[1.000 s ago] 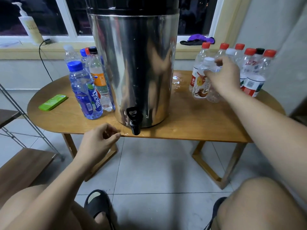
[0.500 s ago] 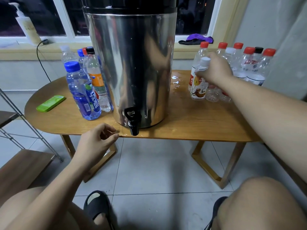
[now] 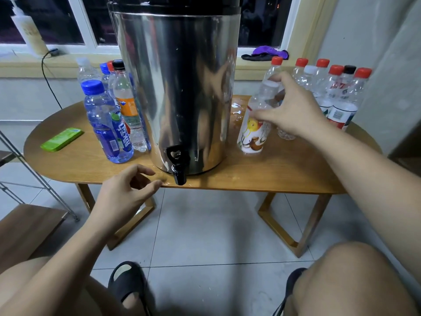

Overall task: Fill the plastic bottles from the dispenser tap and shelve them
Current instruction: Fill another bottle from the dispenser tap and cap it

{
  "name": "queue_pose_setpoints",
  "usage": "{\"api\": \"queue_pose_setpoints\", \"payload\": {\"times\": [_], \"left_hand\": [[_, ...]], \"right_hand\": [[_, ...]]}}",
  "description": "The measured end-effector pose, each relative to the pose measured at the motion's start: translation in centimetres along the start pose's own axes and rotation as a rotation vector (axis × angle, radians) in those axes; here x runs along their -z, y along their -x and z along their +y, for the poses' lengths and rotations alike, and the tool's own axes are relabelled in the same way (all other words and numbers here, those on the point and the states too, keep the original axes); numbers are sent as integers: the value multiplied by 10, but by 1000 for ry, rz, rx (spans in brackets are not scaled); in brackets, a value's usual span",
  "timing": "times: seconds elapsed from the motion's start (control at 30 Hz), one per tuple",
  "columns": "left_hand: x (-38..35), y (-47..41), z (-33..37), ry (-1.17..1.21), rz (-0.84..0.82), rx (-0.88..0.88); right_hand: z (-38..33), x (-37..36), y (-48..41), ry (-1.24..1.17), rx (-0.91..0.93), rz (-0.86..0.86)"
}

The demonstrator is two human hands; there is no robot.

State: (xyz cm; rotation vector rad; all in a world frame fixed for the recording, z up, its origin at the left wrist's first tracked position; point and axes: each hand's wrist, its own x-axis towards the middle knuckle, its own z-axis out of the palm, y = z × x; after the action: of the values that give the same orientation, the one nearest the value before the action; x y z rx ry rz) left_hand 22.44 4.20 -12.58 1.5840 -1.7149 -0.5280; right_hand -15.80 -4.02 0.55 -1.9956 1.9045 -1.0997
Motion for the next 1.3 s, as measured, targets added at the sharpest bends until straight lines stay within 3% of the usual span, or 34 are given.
{"api": "queue_pose_setpoints", "payload": {"times": [0.33,0.5,0.73,0.83,1.03,1.23,1.3], "left_hand": [[-7,11,12,175,12,-110],[-10,18,13,328,-193,-141],[-23,28,8,87,-609,-148],[-30,32,11,-3,-686,-166],[-43,39,24,6,-621,-221],[-50,46,33,77,-407,-197],[-46,46,34,134,-431,-184]], "right_hand": [[-38,-28,118,-280,102,-304],[-26,-79,153,-302,85,-409],[-3,-119,181,-345,35,-523],[-2,-118,184,-342,34,-542],[-4,-116,185,-348,27,-540],[-4,-121,189,-323,11,-500],[-5,-120,190,-343,22,-493]]}}
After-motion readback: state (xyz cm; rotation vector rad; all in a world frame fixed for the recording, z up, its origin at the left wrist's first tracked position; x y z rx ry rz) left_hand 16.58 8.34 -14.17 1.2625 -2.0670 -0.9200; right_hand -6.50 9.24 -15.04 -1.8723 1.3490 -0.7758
